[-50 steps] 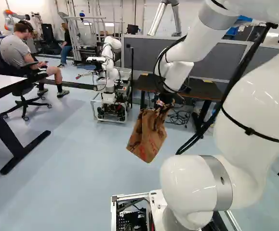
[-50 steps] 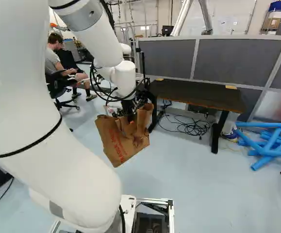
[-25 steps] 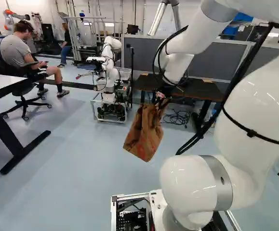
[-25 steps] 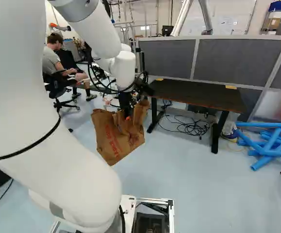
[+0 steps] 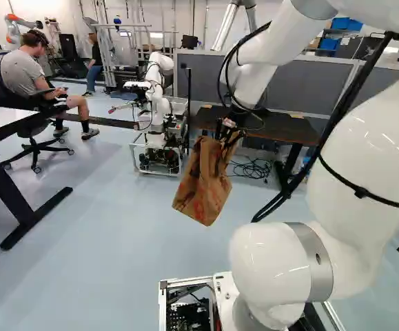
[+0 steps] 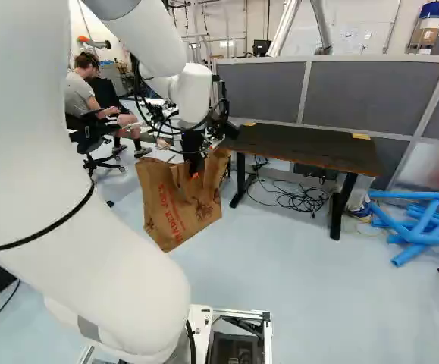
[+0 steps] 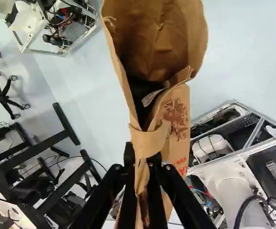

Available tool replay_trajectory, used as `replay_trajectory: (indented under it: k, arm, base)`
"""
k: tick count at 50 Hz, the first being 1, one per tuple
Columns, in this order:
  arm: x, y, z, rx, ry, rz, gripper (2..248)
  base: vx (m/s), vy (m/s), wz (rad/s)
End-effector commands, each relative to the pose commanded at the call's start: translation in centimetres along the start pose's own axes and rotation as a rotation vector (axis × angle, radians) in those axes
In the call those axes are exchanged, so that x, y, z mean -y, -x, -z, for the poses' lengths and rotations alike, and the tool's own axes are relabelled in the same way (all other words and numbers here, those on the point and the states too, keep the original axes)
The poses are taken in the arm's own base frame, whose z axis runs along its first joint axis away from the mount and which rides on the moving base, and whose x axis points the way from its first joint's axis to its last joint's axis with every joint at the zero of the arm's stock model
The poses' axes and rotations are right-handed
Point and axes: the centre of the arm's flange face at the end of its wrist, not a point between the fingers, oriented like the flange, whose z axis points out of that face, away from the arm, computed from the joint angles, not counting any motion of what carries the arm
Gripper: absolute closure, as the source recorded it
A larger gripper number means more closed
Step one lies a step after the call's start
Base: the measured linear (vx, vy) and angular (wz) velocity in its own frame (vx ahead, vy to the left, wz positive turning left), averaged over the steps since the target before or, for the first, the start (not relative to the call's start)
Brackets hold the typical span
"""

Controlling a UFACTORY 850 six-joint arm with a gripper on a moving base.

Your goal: Pick up the bag on the ground and place it on the table

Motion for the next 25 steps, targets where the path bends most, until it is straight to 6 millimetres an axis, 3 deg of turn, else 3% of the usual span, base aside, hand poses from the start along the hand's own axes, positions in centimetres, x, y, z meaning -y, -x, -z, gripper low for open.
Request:
replay_trajectory:
  k: [25]
  arm:
    - [0.7, 0.4, 2.7, -0.042, -0.033, 0.019, 229]
  base:
    - [0.000, 0.000, 0.000]
